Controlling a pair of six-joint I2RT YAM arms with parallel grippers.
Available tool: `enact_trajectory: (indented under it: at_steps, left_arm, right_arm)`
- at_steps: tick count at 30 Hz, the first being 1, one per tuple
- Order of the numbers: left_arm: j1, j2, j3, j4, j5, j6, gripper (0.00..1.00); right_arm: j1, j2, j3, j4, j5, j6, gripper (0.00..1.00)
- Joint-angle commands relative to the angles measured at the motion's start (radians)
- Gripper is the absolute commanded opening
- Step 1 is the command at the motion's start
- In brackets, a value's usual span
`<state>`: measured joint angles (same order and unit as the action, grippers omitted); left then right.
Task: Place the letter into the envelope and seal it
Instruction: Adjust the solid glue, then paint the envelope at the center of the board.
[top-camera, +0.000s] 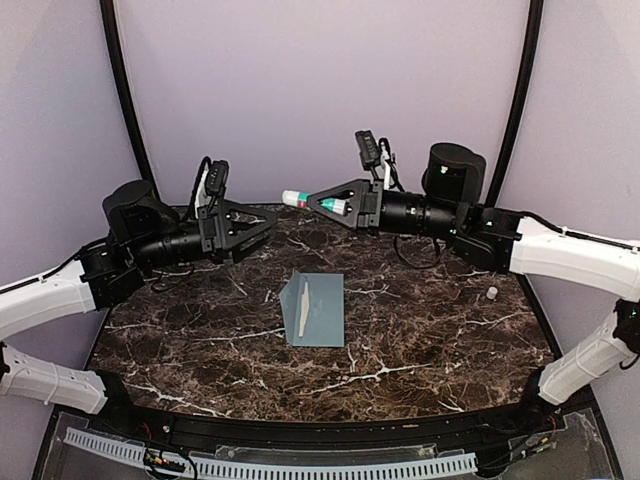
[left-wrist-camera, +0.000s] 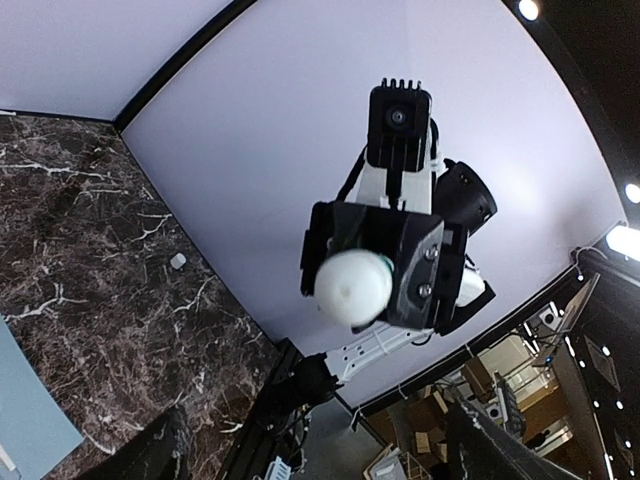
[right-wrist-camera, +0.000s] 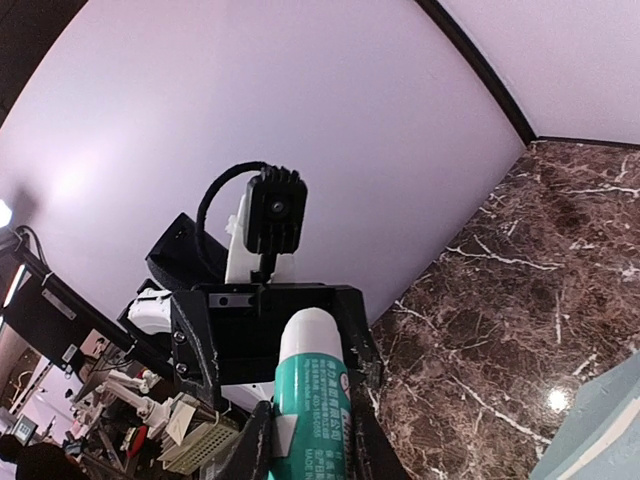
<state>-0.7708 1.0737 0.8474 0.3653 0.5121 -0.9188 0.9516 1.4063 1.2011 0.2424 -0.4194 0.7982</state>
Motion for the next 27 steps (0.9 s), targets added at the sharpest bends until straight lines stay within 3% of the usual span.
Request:
enact_trajectory:
  at_steps: [1,6,9,17,27]
  left_arm:
    - [0.043,-0.053,0.003,-0.216,0.039,0.098,0.87]
    - [0.132,-0.035,0.011,-0.440,0.086,0.226,0.87]
    - [0.192,0.019,-0.005,-0.489,0.095,0.294,0.87]
    - [0.241,0.241,-0.024,-0.441,0.065,0.444,0.84]
    - [0.247,0.481,-0.014,-0.281,0.028,0.435,0.81]
  right_arm:
    - [-0.056,-0.062,-0.036,-0.077,0.076,-0.023,0.07]
    - [-0.073,-0.100,-0.067,-0.181,0.147,-0.044,0.07]
    - [-0.073,-0.121,-0.106,-0.220,0.194,-0.042,0.06]
    - [-0.055,-0.158,-0.251,-0.212,0.249,-0.022,0.06]
    - [-0.010,-0.114,-0.303,-0.176,0.303,-0.010,0.07]
